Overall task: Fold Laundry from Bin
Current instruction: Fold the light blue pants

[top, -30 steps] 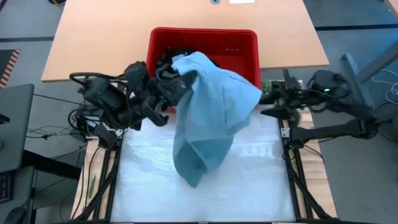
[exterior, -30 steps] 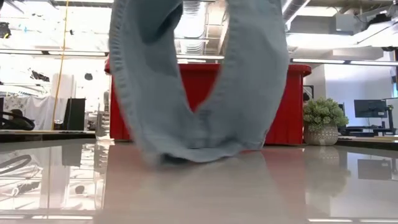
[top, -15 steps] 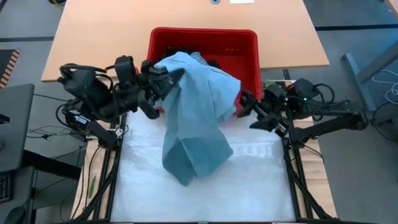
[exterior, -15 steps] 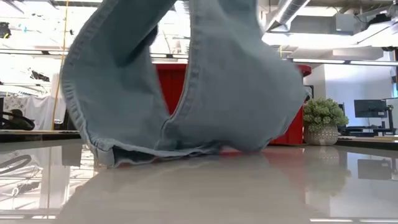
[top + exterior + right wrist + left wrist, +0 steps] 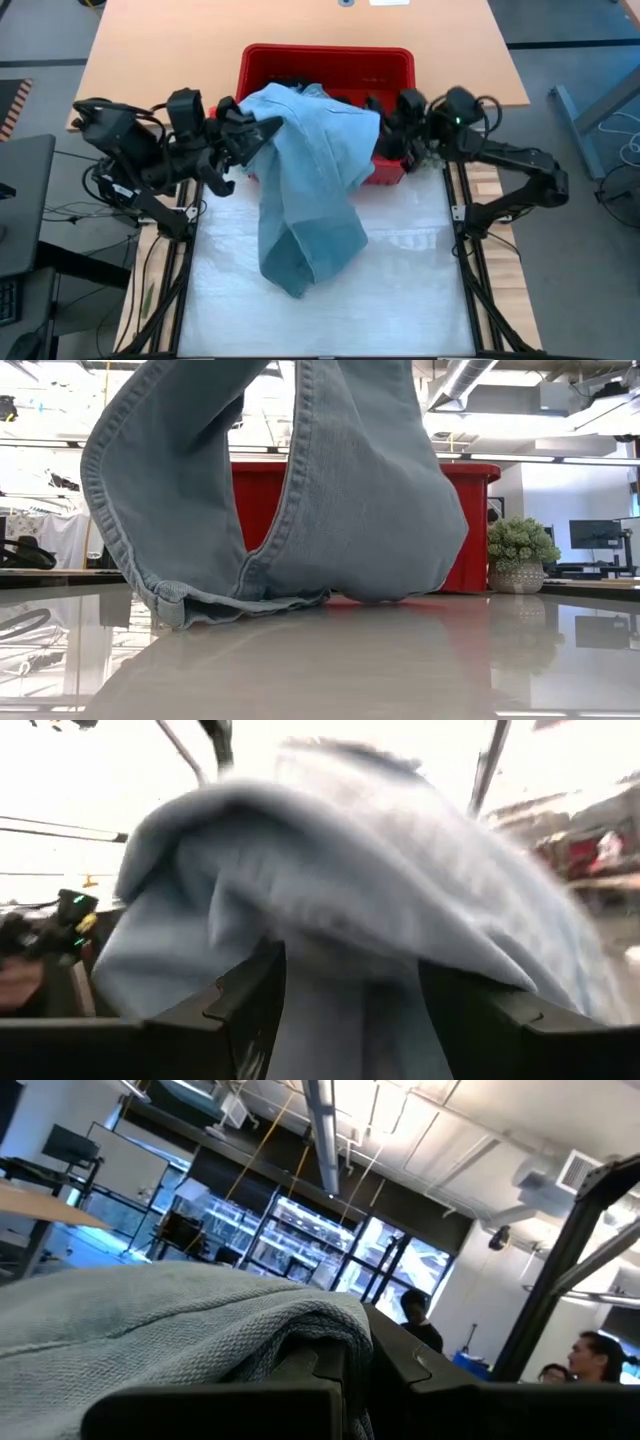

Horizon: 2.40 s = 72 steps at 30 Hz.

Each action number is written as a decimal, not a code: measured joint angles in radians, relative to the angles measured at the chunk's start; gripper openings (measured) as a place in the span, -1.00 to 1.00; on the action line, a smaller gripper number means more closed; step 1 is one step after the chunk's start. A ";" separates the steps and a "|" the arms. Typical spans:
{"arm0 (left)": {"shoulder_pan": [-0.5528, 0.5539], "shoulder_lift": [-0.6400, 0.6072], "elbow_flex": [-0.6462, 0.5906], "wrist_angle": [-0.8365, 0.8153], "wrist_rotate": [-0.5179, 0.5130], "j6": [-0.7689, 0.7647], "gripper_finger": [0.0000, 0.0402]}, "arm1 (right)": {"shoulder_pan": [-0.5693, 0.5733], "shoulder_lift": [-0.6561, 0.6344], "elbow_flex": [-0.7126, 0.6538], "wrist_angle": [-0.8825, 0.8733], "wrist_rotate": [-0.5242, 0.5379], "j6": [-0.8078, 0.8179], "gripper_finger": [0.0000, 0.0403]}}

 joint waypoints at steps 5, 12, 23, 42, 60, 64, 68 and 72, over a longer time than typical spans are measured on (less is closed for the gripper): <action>-0.003 -0.002 0.000 -0.023 0.004 -0.001 -1.00 | -0.036 0.107 0.228 0.009 0.004 0.000 0.26; -0.003 -0.022 0.000 0.002 0.031 0.007 -1.00 | -0.057 0.286 0.631 -0.050 0.009 -0.004 0.26; 0.060 -0.082 0.001 0.032 0.124 0.123 -1.00 | -0.180 0.424 0.827 -0.308 0.075 0.067 0.24; 0.144 -0.315 -0.331 -0.260 -0.057 0.027 -1.00 | -0.188 0.227 0.767 -1.160 0.185 -0.281 0.09; 0.200 -0.632 -0.998 0.299 0.019 -0.150 -1.00 | 0.021 0.144 0.174 -0.535 0.237 0.075 0.09; 0.200 -0.627 -0.999 0.307 0.019 -0.153 -1.00 | 0.054 0.171 0.174 -0.445 0.187 0.104 0.10; 0.200 -0.626 -0.999 0.312 0.018 -0.157 -1.00 | 0.064 0.172 0.174 -0.449 0.214 0.105 0.17; 0.200 -0.628 -0.999 0.322 0.019 -0.156 -1.00 | 0.046 0.170 0.174 -0.492 0.227 0.090 0.27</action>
